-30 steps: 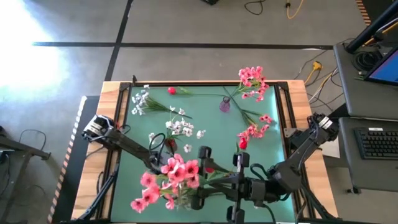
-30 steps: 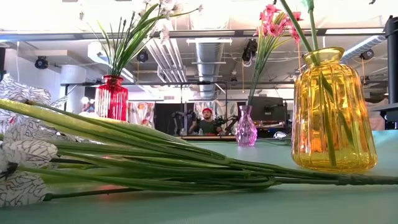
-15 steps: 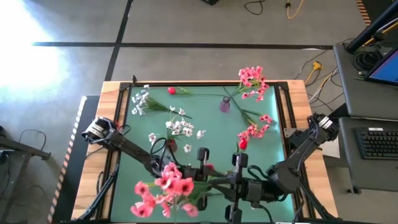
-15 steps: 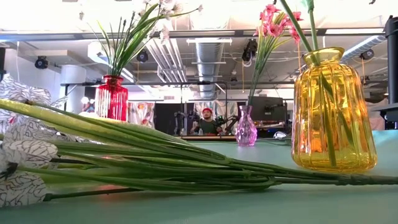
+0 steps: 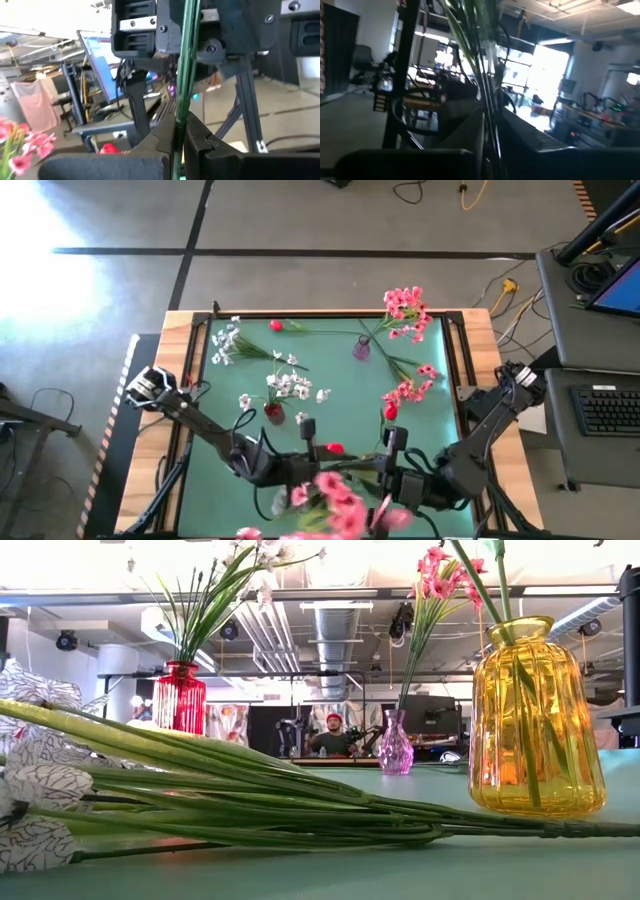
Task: Sort flowers into vase by color
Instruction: Put the left pink flower into the purple flower vase
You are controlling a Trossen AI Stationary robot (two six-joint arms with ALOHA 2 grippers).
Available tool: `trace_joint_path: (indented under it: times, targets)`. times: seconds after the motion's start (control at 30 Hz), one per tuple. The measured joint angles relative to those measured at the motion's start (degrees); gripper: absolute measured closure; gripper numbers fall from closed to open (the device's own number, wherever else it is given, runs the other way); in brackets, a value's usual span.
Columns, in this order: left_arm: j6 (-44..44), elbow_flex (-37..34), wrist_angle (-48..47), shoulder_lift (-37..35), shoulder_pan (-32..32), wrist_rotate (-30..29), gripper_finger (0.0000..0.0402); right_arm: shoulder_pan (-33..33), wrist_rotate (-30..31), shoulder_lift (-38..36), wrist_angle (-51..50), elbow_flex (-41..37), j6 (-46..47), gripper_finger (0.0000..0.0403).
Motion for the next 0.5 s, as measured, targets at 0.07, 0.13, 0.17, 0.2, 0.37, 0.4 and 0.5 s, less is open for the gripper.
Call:
trace_joint_path:
  times: [0.07,0.13,0.17,0.2,0.37,0.4,0.5]
  targets:
    - [-0.68,-0.02,-0.81,-0.18,-0.24,-0.26,0.0401,0.30,2.42,-0.05,-0.63,0.00,0.00,0.0329]
    - [-1.02,-0.14,-1.06,-0.28,-0.36,-0.51,0.0401,0.61,4.13,-0.09,-1.12,-0.02,0.00,0.0307]
    - [-1.08,-0.17,-1.10,-0.32,-0.47,-1.15,0.0401,0.81,4.78,-0.09,-1.22,-0.02,-0.04,0.0297]
    - [-1.09,-0.20,-1.39,-0.34,-0.57,-2.02,0.0401,0.95,5.40,-0.09,-1.38,-0.02,-0.07,0.0287]
    - [-1.97,-0.26,-4.06,-0.34,-0.62,-5.69,0.0401,1.86,6.08,-0.11,-4.06,1.35,0.19,0.0256]
    - [-2.50,-0.26,-4.50,-0.34,-0.64,-5.73,0.0402,1.92,6.54,-0.17,-5.72,1.96,1.00,0.0252]
    - [-3.70,-0.27,-5.11,-0.34,-0.64,-6.14,0.0402,1.86,7.58,-0.24,-13.42,4.13,5.97,0.0241]
